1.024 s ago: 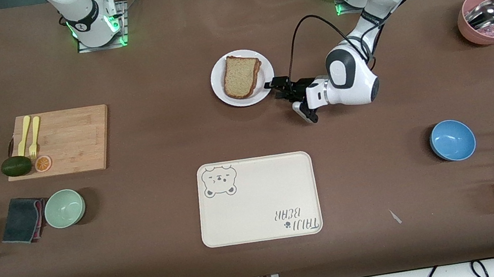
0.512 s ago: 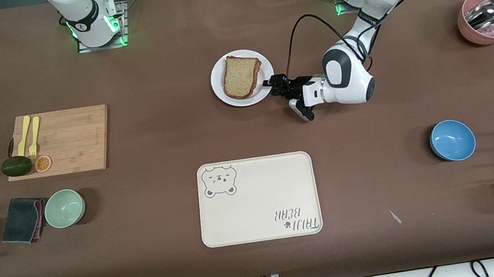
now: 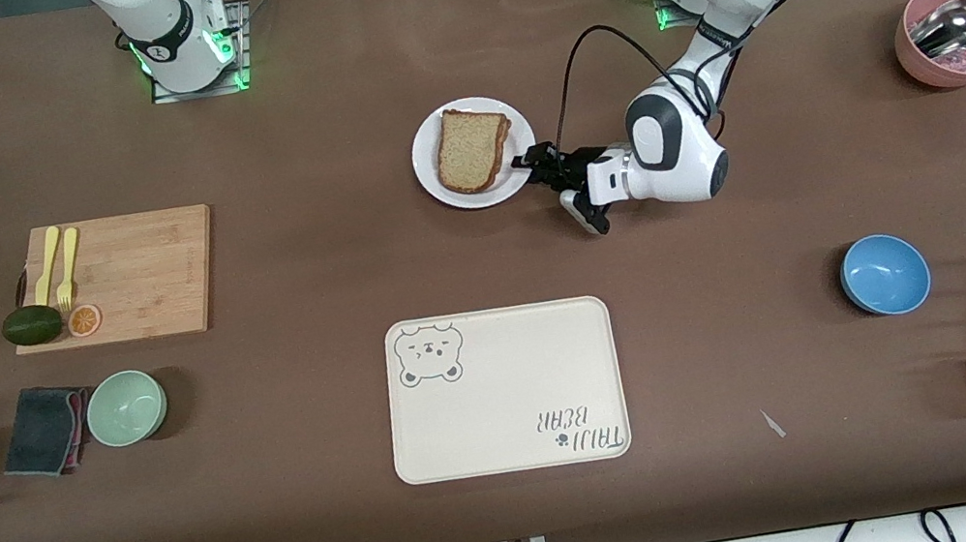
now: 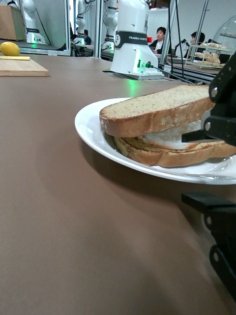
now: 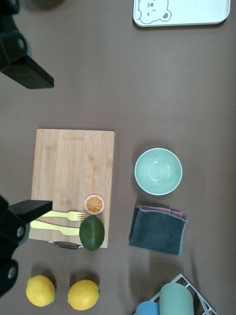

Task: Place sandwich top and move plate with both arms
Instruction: 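Close the left gripper on the plate rim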

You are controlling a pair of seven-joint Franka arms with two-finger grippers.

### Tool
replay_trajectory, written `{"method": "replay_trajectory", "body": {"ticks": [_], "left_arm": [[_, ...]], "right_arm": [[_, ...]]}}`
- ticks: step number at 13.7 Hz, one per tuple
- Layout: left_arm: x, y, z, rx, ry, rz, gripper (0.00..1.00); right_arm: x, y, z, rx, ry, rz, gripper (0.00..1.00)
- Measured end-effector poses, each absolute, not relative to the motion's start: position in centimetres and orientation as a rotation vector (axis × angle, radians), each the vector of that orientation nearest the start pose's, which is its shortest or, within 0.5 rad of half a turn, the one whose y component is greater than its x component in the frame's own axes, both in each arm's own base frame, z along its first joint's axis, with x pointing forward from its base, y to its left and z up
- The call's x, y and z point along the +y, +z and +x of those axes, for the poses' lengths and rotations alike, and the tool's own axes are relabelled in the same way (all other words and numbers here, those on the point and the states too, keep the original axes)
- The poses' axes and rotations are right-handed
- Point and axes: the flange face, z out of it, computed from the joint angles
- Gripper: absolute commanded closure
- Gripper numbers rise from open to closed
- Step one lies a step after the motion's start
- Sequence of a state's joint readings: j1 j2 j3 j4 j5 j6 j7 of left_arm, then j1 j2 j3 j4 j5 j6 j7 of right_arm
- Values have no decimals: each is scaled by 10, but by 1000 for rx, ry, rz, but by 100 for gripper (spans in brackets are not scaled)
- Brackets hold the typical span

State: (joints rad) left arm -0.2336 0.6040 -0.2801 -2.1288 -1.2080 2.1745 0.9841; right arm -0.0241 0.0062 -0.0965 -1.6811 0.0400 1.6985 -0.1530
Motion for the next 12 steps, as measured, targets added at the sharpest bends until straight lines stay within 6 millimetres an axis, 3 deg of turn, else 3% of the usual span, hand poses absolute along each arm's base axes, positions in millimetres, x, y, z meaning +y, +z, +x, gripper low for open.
{"method": "replay_trajectory", "body": {"ticks": [3, 5, 7, 9, 12], "left_arm": [[-301, 116, 430, -482, -339, 2068, 55], [-301, 113, 428, -481, -346, 2068, 69], [-302, 109, 426, -482, -353, 2067, 69], [-302, 106, 424, -489, -353, 2065, 100], [-301, 106, 425, -511, -335, 2062, 100]], "right_arm": [[-64, 580, 561, -43, -26, -3104, 0], [-64, 580, 561, -43, -26, -3104, 0], [-64, 580, 561, -43, -25, -3104, 0], [-64, 580, 561, -43, -25, -3104, 0], [-64, 580, 561, -43, -25, -3104, 0]]}}
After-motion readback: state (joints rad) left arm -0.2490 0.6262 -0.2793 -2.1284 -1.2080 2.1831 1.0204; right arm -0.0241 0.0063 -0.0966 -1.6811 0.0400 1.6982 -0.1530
